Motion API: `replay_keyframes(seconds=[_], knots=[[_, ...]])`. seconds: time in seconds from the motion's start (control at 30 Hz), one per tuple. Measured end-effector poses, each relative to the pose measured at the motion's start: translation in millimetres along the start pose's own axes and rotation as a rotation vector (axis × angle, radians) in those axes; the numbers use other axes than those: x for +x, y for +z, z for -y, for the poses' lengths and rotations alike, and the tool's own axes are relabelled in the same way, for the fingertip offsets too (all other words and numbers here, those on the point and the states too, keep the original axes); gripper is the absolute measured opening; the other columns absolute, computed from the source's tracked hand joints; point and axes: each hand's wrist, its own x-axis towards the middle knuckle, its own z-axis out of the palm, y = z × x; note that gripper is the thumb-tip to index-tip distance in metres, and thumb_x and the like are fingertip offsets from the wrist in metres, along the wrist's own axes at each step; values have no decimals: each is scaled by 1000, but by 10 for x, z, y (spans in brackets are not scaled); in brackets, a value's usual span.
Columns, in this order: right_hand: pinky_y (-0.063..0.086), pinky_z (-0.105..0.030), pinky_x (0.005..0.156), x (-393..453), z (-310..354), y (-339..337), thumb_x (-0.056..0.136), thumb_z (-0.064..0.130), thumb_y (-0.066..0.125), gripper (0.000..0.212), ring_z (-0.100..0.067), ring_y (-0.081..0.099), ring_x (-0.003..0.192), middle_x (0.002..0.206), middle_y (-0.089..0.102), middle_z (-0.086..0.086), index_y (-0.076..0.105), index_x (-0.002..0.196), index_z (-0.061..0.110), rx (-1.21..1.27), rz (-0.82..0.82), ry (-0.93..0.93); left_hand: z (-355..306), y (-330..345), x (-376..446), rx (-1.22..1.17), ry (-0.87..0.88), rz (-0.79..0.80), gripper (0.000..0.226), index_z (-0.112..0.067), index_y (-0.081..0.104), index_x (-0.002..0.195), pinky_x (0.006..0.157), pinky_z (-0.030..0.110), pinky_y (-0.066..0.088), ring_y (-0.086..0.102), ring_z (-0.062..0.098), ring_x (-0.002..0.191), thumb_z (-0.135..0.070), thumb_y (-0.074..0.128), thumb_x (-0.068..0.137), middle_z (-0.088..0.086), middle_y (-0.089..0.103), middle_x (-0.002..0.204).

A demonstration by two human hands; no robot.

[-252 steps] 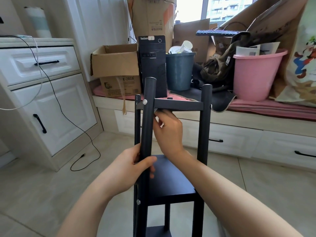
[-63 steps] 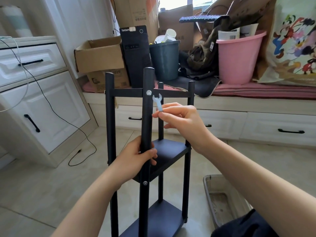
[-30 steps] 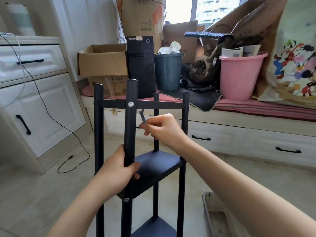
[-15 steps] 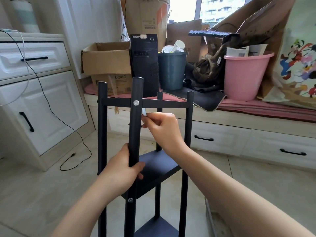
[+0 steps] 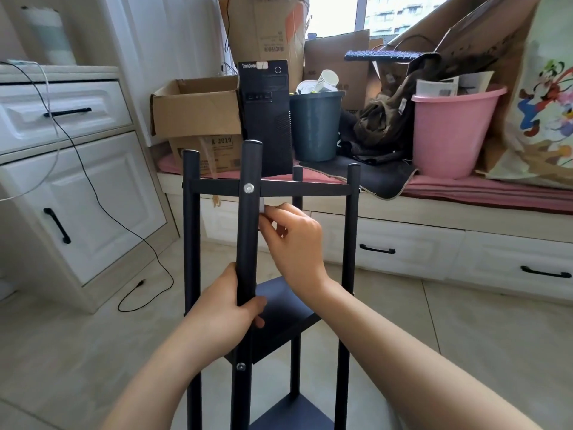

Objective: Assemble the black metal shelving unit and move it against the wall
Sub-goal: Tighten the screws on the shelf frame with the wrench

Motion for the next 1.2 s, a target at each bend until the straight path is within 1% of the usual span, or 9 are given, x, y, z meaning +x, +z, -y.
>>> replay_keyframes(seconds=[0.23, 0.3, 0.47, 0.67, 0.77, 0.87, 0.97, 1.07, 1.2], knots=[[44, -29, 64, -37, 26, 230, 87, 8, 68, 11, -19, 60, 74, 81, 72, -7, 77, 89, 3, 54, -103, 19, 22, -38, 19, 6, -2, 1, 16, -20, 48, 94, 76, 37, 58, 71, 5, 67, -16, 64, 94, 5, 74, 77], [43, -27, 66, -38, 47, 304, 86, 6, 67, 10, -23, 62, 77, 81, 72, -8, 76, 88, 2, 76, -127, 25, 33, -44, 34, 19, -4, 5, 17, -22, 49, 94, 73, 34, 57, 69, 2, 66, -18, 65, 94, 1, 75, 74], [52, -42, 68, -18, 15, 394, 88, 7, 68, 11, -28, 63, 81, 83, 73, -10, 77, 92, 2, 153, -167, 61, 55, -49, 76, 34, 2, -10, 18, -25, 50, 95, 59, 21, 44, 66, -6, 65, -21, 67, 93, -8, 75, 73], [52, -48, 66, -6, 1, 463, 92, 9, 66, 13, -29, 65, 71, 78, 73, -12, 77, 92, 2, 292, -123, 157, 76, -92, 116, 18, -11, -22, 17, -24, 51, 97, 56, 18, 44, 67, -4, 64, -20, 67, 93, 1, 75, 77], [54, -43, 68, -1, -35, 461, 93, 8, 65, 13, -24, 67, 72, 78, 74, -9, 77, 92, 2, 300, -61, 158, 81, -112, 125, 8, -5, -32, 17, -23, 52, 96, 51, 11, 41, 68, -4, 65, -20, 68, 92, 4, 75, 78], [49, -17, 68, -14, -121, 432, 93, 8, 64, 13, -11, 66, 70, 75, 74, -2, 76, 91, 4, 268, 7, 187, 86, -122, 126, 0, -17, -11, 18, -24, 51, 97, 60, 22, 45, 69, -2, 70, -23, 68, 92, -5, 76, 74], [42, -4, 70, -29, -203, 363, 93, 9, 65, 13, -3, 66, 71, 75, 75, -1, 75, 100, 5, 229, 104, 223, 90, -136, 120, -15, -27, 0, 18, -25, 52, 99, 65, 27, 51, 70, 0, 71, -24, 68, 93, -6, 76, 74], [42, 0, 74, 8, -214, 255, 93, 10, 66, 15, 8, 64, 69, 76, 75, -1, 75, 103, 4, 228, 179, 213, 87, -147, 113, -23, -23, 3, 17, -23, 52, 99, 70, 32, 57, 72, 2, 70, -23, 68, 93, -6, 76, 74], [45, -4, 72, 126, -176, 102, 92, 10, 66, 12, 1, 68, 71, 70, 72, 8, 75, 98, 6, 219, 257, 205, 87, -152, 110, -20, -22, 0, 16, -20, 53, 99, 74, 38, 59, 72, 5, 69, -21, 68, 92, -3, 76, 73]])
